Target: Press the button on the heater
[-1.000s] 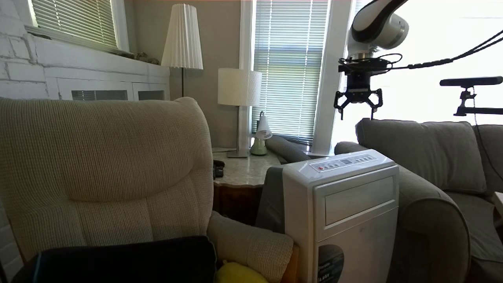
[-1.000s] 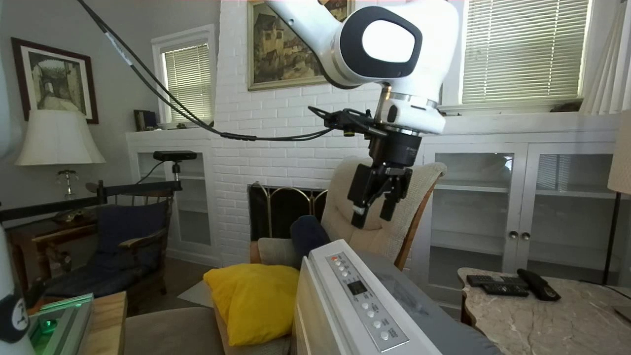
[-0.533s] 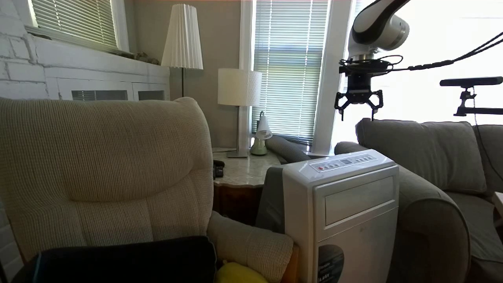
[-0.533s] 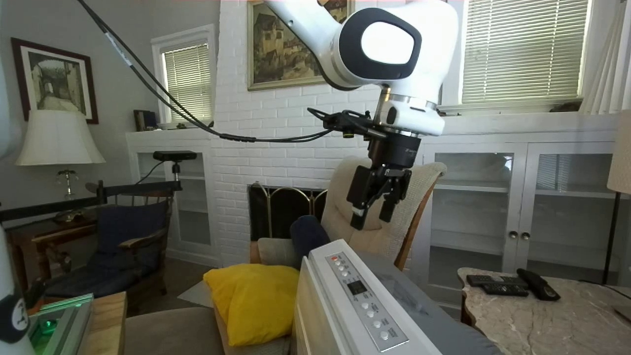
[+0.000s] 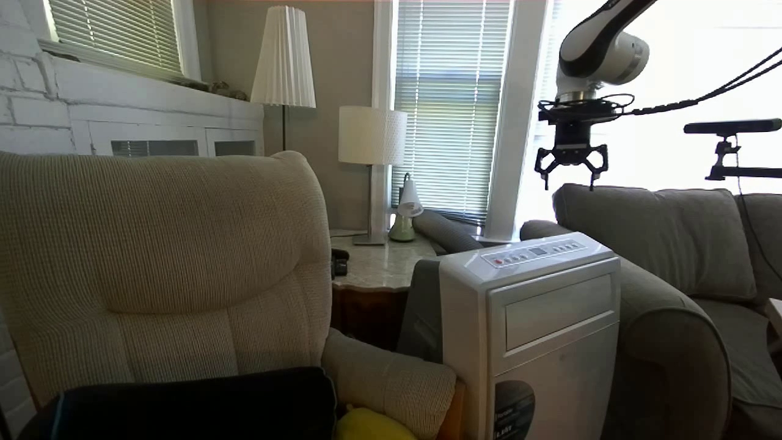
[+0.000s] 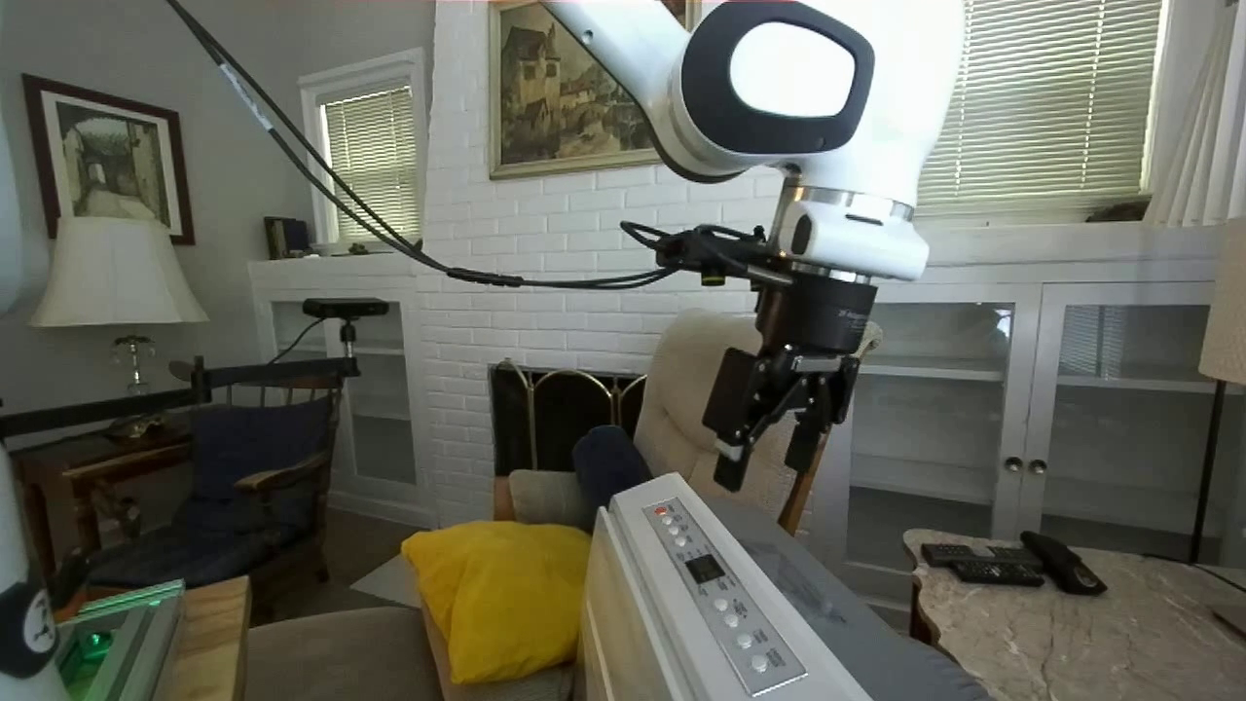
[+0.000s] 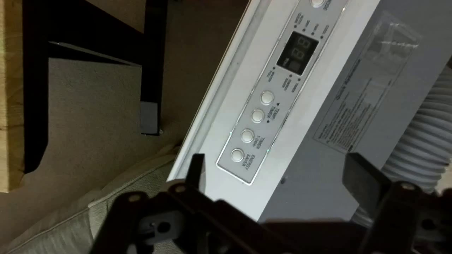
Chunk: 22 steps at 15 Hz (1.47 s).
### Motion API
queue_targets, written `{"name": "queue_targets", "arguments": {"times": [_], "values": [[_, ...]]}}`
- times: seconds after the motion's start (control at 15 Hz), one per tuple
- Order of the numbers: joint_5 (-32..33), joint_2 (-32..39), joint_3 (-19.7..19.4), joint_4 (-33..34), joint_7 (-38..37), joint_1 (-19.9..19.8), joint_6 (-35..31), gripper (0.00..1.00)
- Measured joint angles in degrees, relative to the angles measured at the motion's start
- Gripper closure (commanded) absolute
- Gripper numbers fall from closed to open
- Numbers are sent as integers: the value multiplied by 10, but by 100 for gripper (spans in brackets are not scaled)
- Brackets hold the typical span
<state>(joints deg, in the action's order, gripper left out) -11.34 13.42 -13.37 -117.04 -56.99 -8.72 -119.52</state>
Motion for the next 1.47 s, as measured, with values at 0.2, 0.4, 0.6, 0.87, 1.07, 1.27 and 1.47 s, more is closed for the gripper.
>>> {"name": "queue_targets", "arguments": {"times": [0.2,0.4,0.6,0.87,1.07,1.27,1.47], "values": [[0,0,-14,-18,-2,-16,-8,40],[-2,0,-19,-32,-2,-25,-13,61],[-7,0,-18,-45,-2,-26,-26,81],[-10,0,-13,-62,1,-25,-56,100],[-10,0,-9,-74,7,-25,-91,100],[-11,0,-7,-85,13,-25,-122,100],[-12,1,-4,-99,15,-24,-157,100]]}}
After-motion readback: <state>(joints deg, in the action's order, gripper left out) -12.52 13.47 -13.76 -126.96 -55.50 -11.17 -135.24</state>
